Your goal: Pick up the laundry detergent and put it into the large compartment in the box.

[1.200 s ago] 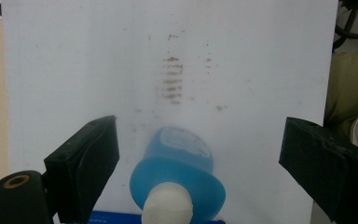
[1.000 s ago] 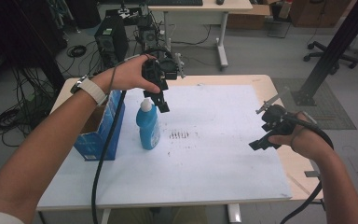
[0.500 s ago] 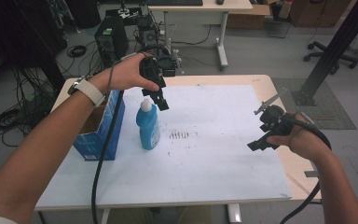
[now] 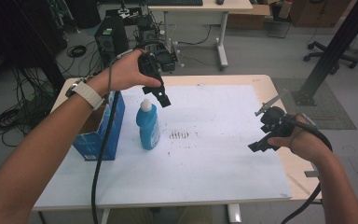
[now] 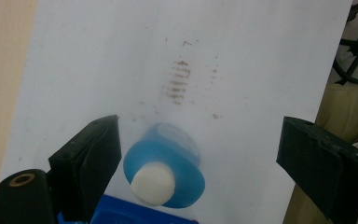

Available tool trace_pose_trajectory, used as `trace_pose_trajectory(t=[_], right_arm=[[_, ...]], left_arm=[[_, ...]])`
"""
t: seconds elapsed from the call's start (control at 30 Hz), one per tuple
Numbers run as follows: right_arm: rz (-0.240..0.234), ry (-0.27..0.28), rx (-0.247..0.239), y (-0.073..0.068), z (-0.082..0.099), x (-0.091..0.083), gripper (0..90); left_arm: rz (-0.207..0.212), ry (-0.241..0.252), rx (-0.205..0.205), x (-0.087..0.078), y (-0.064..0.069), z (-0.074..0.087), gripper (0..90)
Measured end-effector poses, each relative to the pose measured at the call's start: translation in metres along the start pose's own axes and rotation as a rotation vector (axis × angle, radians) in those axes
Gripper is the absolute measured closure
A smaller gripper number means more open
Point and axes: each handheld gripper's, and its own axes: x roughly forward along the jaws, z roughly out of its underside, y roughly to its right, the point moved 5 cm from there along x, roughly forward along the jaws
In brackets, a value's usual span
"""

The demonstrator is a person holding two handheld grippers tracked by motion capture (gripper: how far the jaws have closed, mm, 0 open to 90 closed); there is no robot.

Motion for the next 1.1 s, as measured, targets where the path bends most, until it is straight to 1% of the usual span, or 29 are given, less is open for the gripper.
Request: trace_pose_trajectory(t=[0.07, 0.13, 0.2, 0.23, 0.27, 0.3, 0.33, 0.4, 0.5, 0.57, 0.6, 0.63, 0.8, 0.97, 1.0, 1.03, 1.07, 1.1], right_arm=[[0.001, 0.0, 0.001, 0.0, 0.0, -0.001, 11.4], [0.002, 0.002, 0.001, 0.0, 0.0, -0.001, 11.4], [0.002, 0.001, 0.001, -0.001, 0.0, -0.001, 11.4], [0.002, 0.001, -0.002, -0.001, 0.0, -0.001, 11.4], [0.002, 0.001, -0.002, -0.001, 0.0, -0.001, 11.4], [0.002, 0.001, -0.002, -0.001, -0.001, -0.001, 11.4], [0.002, 0.001, -0.002, -0.001, -0.001, -0.001, 11.4], [0.004, 0.004, -0.006, -0.001, -0.002, -0.001, 11.4], [0.001, 0.004, -0.009, -0.002, -0.003, -0.001, 11.4], [0.001, 0.006, -0.009, -0.002, -0.003, -0.001, 11.4], [0.001, 0.006, -0.009, -0.002, -0.003, -0.001, 11.4], [0.003, 0.005, -0.009, -0.002, -0.003, -0.001, 11.4], [0.0, 0.006, -0.015, -0.003, -0.004, -0.001, 11.4], [0.004, 0.006, -0.014, -0.002, -0.005, -0.003, 11.4], [0.004, 0.006, -0.014, -0.002, -0.005, -0.003, 11.4], [0.003, 0.008, -0.016, -0.002, -0.005, -0.003, 11.4], [0.003, 0.008, -0.017, -0.002, -0.006, -0.003, 11.4], [0.003, 0.008, -0.017, -0.002, -0.006, -0.003, 11.4]], left_arm=[[-0.002, -0.003, -0.018, -0.001, 0.0, 0.0, 10.7], [-0.007, 0.0, -0.025, -0.002, 0.0, 0.001, 10.1], [-0.013, -0.001, -0.042, -0.004, 0.0, 0.002, 9.4], [-0.021, 0.002, -0.06, -0.005, -0.001, 0.003, 9.0], [-0.021, 0.002, -0.06, -0.005, -0.001, 0.003, 9.0], [-0.028, 0.001, -0.077, -0.007, -0.001, 0.004, 9.0], [-0.028, 0.001, -0.077, -0.007, -0.001, 0.004, 9.1], [-0.04, 0.008, -0.107, -0.011, -0.003, 0.006, 9.0], [-0.052, 0.007, -0.124, -0.013, -0.004, 0.008, 9.2], [-0.056, 0.008, -0.143, -0.014, -0.004, 0.009, 9.3], [-0.056, 0.008, -0.143, -0.014, -0.004, 0.009, 9.3], [-0.062, 0.011, -0.155, -0.015, -0.004, 0.01, 9.3], [-0.071, -0.001, -0.178, -0.018, -0.002, 0.01, 9.3], [-0.09, -0.001, -0.223, -0.02, -0.002, 0.013, 9.1], [-0.09, -0.001, -0.223, -0.02, -0.002, 0.013, 9.0], [-0.094, -0.005, -0.244, -0.02, -0.001, 0.014, 9.1], [-0.097, -0.007, -0.253, -0.021, -0.001, 0.015, 9.1], [-0.097, -0.007, -0.253, -0.021, -0.001, 0.015, 9.1]])
